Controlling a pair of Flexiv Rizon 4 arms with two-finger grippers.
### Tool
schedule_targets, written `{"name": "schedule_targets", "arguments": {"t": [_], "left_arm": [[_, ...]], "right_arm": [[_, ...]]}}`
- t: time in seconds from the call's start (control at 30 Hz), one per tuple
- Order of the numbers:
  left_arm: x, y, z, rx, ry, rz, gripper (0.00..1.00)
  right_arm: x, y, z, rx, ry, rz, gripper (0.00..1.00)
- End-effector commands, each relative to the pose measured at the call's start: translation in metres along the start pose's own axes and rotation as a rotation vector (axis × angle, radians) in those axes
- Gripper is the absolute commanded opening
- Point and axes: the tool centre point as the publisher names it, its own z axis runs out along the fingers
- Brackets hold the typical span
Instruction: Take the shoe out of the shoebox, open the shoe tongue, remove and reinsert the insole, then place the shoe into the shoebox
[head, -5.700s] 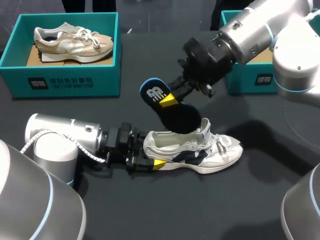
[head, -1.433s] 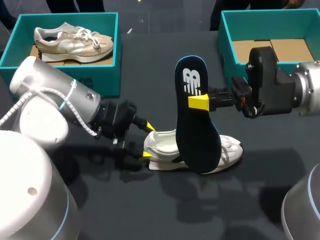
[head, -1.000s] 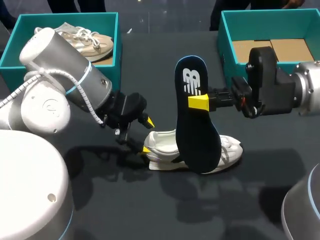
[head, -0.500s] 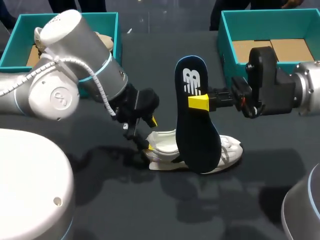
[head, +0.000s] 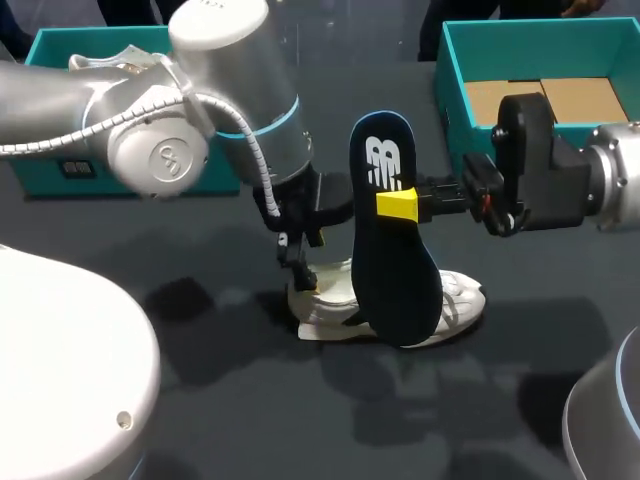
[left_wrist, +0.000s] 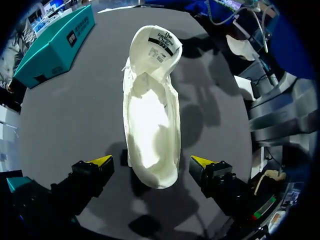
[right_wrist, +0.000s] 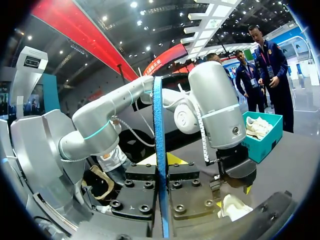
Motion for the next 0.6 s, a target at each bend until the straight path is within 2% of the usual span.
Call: {"name": "schedule_targets", "arguments": {"t": [0.03, 0.3, 0.47, 0.6], "left_arm": [[-0.006, -0.006, 0.004, -0.145, 0.0, -0.001, 1.0], [-0.008, -0.014, 0.007, -0.159, -0.015, 0.009, 1.0], [-0.014, -0.031, 0.002, -0.124, -0.033, 0.027, 1.0], [-0.023, -0.046, 0.008, -0.111, -0.048, 0.032, 1.0]], "right_arm": [[0.001, -0.001, 0.001, 0.0, -0.005, 0.001, 0.0], [0.001, -0.001, 0.001, 0.0, -0.005, 0.001, 0.0], [0.001, -0.001, 0.001, 0.0, -0.005, 0.001, 0.0], [0.001, -0.001, 0.001, 0.0, -0.005, 0.001, 0.0]]}}
